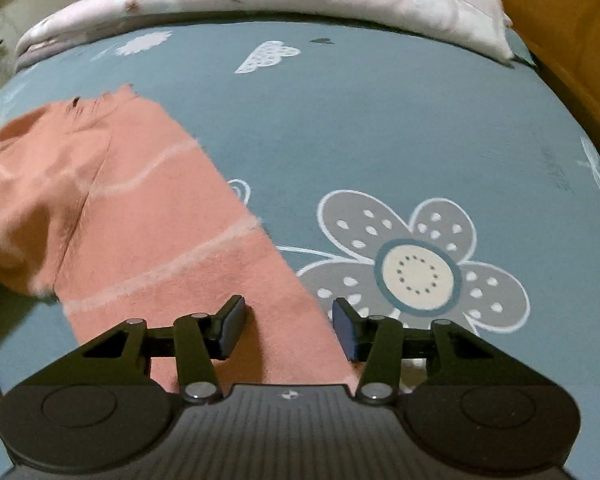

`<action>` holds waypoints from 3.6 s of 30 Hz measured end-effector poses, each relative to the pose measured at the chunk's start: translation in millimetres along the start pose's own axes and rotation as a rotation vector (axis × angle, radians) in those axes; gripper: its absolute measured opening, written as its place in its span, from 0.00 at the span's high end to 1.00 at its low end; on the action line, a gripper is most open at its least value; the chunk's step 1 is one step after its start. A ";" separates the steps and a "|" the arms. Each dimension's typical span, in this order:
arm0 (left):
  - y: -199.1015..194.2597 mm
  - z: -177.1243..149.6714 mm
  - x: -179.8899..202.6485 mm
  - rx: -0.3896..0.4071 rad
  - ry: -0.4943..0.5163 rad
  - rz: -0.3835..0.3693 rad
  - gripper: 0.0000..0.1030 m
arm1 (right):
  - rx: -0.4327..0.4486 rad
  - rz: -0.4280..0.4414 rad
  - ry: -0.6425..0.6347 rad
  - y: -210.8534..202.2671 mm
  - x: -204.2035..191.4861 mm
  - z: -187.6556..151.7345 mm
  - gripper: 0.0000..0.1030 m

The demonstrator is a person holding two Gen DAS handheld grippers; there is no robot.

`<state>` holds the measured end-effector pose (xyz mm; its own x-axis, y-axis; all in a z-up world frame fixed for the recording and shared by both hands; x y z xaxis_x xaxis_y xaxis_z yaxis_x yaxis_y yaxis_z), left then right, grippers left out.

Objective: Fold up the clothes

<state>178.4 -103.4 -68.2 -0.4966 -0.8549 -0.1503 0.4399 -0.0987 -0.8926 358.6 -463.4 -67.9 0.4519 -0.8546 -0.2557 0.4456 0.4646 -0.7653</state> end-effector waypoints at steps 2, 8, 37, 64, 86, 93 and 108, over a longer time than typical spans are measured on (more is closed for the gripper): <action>0.9 0.8 1.6 0.009 0.010 -0.001 0.47 | 0.012 0.002 -0.014 -2.2 -1.6 -0.2 0.87; 2.8 2.2 4.8 0.027 0.007 0.005 0.47 | 0.081 -0.145 0.022 4.6 -4.2 10.7 0.87; -3.2 -8.0 12.6 0.043 0.007 -0.030 0.42 | 0.254 -0.223 0.604 -138.1 54.3 -142.3 0.54; -12.7 -24.9 -8.9 0.095 -0.020 -0.074 0.40 | 0.159 -0.224 0.378 34.8 -44.2 36.0 0.54; -80.2 -46.3 -22.5 0.199 -0.125 -0.025 0.40 | 0.254 0.070 0.194 -121.5 -231.7 56.2 0.46; -88.3 -57.9 -35.5 0.201 -0.182 0.024 0.40 | 0.118 0.155 0.135 -62.1 -299.9 4.3 0.46; -75.1 -79.5 -54.9 0.289 -0.138 0.208 0.54 | 0.167 0.206 0.297 -31.0 -300.4 -112.3 0.41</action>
<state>113.1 -8.6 -26.6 -0.2776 -0.9303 -0.2398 0.7233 -0.0381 -0.6894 122.2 -247.1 -33.7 0.3130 -0.7579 -0.5724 0.4995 0.6440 -0.5795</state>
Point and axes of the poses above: each gripper's, at about its wrist camera, not at the fingertips, and y roughly the way its jaws point, x to its right, z to its top, the point moved 2 cm from there along y, roughly the way its jaws point, and after that the axes turned 14 degrees about z, right-handed, at the moved point
